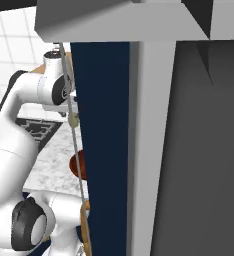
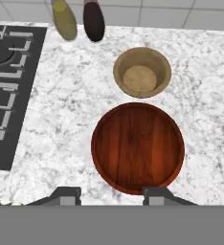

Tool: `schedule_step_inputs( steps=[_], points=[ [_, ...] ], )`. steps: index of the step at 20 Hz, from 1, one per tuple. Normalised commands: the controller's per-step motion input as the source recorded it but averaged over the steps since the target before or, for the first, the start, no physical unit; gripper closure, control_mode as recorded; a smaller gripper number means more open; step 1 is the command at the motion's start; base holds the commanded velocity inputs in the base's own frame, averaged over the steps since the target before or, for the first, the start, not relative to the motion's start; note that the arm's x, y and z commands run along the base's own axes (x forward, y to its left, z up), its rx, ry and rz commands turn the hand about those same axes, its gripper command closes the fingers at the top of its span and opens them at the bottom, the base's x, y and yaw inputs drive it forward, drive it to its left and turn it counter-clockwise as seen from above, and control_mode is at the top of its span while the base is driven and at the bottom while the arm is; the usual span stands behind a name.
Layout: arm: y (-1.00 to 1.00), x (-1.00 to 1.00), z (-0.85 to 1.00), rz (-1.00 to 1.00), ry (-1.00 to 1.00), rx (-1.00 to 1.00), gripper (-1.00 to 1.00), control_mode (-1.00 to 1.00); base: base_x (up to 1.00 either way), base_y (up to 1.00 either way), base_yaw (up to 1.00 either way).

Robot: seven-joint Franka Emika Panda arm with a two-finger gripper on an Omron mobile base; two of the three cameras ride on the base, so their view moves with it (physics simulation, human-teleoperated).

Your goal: Pick up the bowls on the counter and stack them on top of one another in the open cabinet. Place the smaller bowl on top of the larger bowl.

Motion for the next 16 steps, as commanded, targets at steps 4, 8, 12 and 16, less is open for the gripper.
schedule_step_inputs(
  steps=[4, 8, 12, 16],
  points=[
    [0.19, -0.07, -0.09, 0.00, 0.00, -0.08, -1.00, -1.00, 0.00, 0.00, 0.00],
    [0.57, 0.21, -0.47, 0.00, 0.00, -0.27, -1.00, -1.00, 0.00, 0.00, 0.00],
    [0.04, 0.45, -0.59, 0.00, 0.04, -0.25, -1.00, -1.00, 0.00, 0.00, 0.00],
    [-0.02, 0.63, -0.51, 0.00, 0.15, -0.15, -1.00, -1.00, 0.00, 0.00, 0.00]
  ],
)
